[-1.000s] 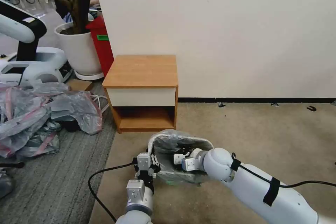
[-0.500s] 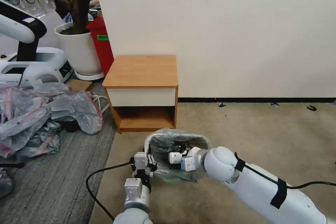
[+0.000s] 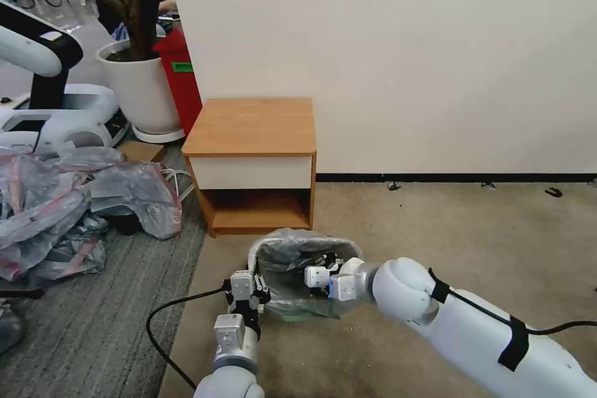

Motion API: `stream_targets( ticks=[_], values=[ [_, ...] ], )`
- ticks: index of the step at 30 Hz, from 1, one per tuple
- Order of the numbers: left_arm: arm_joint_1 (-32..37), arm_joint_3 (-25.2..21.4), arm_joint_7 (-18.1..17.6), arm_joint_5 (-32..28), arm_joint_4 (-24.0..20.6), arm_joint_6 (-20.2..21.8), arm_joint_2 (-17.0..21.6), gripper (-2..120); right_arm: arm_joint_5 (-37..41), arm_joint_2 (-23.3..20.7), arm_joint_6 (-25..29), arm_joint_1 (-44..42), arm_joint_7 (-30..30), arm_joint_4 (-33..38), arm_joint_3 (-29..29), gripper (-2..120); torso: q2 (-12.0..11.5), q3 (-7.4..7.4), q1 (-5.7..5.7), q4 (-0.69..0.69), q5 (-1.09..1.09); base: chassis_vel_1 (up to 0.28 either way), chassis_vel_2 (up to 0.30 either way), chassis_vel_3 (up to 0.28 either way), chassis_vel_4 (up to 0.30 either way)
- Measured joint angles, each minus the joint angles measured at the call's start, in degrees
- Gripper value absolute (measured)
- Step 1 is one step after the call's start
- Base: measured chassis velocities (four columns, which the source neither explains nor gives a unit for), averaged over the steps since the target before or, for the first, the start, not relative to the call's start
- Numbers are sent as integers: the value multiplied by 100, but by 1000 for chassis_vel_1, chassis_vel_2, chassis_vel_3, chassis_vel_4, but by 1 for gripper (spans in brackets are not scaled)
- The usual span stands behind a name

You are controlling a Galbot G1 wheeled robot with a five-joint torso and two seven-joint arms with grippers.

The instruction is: Pick up the garbage bag from the table and place it over the trash can.

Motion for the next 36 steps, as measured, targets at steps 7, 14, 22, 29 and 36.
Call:
stream_targets(
  ticks=[7, 14, 22, 29, 36],
  values=[
    [-78, -87, -138, -602, -78, 194, 295, 3, 560, -461, 11, 104, 123, 447, 185, 0, 0, 0, 0, 1, -9, 0, 0, 0, 0],
    [-51, -358, -395, -1880, -594, 749, 801, 3, 1780, -1211, 235, -470, 341, 1256, 1317, 0, 0, 0, 0, -2, -3, 0, 0, 0, 0],
    [-70, -527, -950, -3826, -895, 1620, 1191, 3, 3784, -998, 651, -1505, 1110, 1676, 3229, 0, 0, 0, 0, -1, -2, 0, 0, 0, 0],
    [-193, -658, -1308, -4851, -889, 2158, 1432, 3, 5625, -135, 1786, -2137, 2936, 1414, 3756, 0, 0, 0, 0, -1, 2, 0, 0, 0, 0],
    [-360, -616, -1354, -5037, -540, 2213, 1583, 3, 5958, 661, 2311, -2812, 3564, 1289, 4447, 20, 0, 0, 0, -1, 0, 0, 0, 0, 0]
  ],
)
